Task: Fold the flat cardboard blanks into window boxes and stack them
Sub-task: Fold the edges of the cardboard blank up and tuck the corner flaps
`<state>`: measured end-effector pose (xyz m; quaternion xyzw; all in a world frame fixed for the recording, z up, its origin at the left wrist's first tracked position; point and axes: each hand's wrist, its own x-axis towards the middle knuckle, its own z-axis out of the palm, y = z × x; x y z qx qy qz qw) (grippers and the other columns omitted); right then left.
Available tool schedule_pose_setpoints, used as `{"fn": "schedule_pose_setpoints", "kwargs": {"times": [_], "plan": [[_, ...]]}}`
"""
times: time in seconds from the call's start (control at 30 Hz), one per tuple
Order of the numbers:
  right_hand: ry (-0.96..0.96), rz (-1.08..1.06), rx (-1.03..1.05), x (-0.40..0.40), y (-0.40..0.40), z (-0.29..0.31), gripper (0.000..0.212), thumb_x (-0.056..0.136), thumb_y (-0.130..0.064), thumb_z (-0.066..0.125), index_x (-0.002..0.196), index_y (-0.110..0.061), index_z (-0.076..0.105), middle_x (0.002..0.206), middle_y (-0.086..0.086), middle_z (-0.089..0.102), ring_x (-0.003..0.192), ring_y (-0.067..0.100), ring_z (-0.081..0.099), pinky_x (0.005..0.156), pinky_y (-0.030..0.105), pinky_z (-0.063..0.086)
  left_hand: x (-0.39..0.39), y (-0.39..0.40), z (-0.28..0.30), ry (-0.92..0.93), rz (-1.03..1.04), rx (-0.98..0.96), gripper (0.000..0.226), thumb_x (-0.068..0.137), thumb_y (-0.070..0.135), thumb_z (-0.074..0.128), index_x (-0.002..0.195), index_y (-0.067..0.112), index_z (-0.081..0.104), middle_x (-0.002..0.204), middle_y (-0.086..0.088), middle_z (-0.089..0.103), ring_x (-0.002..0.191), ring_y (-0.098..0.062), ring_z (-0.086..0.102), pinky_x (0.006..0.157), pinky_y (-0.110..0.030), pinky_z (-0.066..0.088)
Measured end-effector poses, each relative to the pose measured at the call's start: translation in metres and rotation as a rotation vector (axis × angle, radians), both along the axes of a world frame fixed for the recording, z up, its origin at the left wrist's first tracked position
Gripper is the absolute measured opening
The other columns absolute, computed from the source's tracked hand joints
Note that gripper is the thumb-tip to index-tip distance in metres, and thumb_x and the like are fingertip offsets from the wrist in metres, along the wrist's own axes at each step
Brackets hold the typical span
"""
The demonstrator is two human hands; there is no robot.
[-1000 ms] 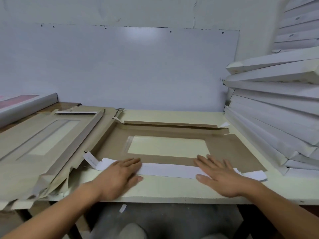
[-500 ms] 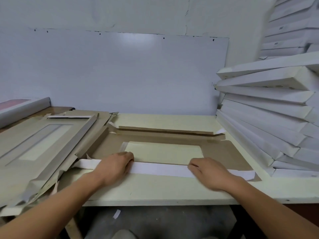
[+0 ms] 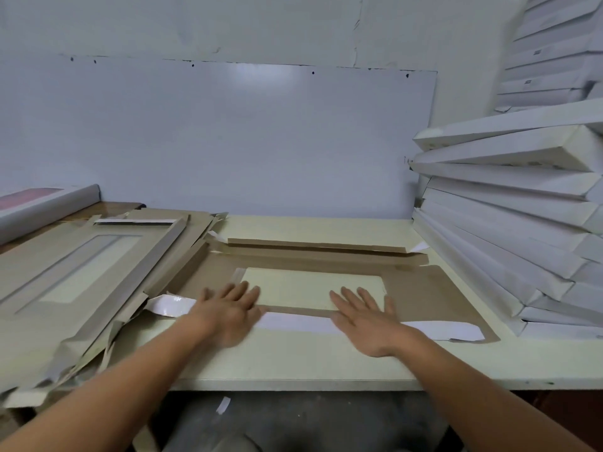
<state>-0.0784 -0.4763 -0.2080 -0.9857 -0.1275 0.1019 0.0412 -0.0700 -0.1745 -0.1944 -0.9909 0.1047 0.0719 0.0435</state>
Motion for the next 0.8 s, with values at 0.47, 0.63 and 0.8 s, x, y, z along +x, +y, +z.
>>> {"fn": "schedule_pose_setpoints", "kwargs": {"times": [0.47,0.63,0.8], "plan": [[-0.044,-0.183,0.043,-0.021,-0.103,0.007,0.060,0.100,-0.062,0.015,0.154,-0.046,-0.007,0.164,-0.016,-0.007,0.151,0.015,-0.011,0.119,0.052,-0.003,0.005,0.083,0.018,-0.185,0.080,-0.138,0.069,0.072,0.085,0.034,0.063,0.017,0.044,0.057,0.004,0.049,0.057,-0.015,0.049,0.070,-0.031,0.044],[-0.227,-0.078,0.153,-0.045,-0.123,0.031,0.026,0.089,-0.067,0.046,0.105,-0.047,0.050,0.109,-0.022,0.048,0.107,0.003,0.045,0.094,0.027,0.040,0.011,0.079,0.016,-0.309,0.158,-0.163,0.061,0.073,0.085,0.047,0.079,0.023,0.050,0.078,0.009,0.058,0.082,-0.012,0.055,0.070,-0.030,0.037],[-0.059,0.001,-0.023,-0.062,-0.135,0.052,0.039,0.089,-0.070,0.046,0.087,-0.031,0.048,0.084,-0.008,0.056,0.077,0.007,0.051,0.069,0.025,0.040,-0.007,0.040,0.022,-0.615,0.029,0.130,0.028,0.092,0.038,0.054,0.115,0.024,0.050,0.113,-0.003,0.043,0.109,-0.026,0.043,0.089,-0.039,0.035]]}}
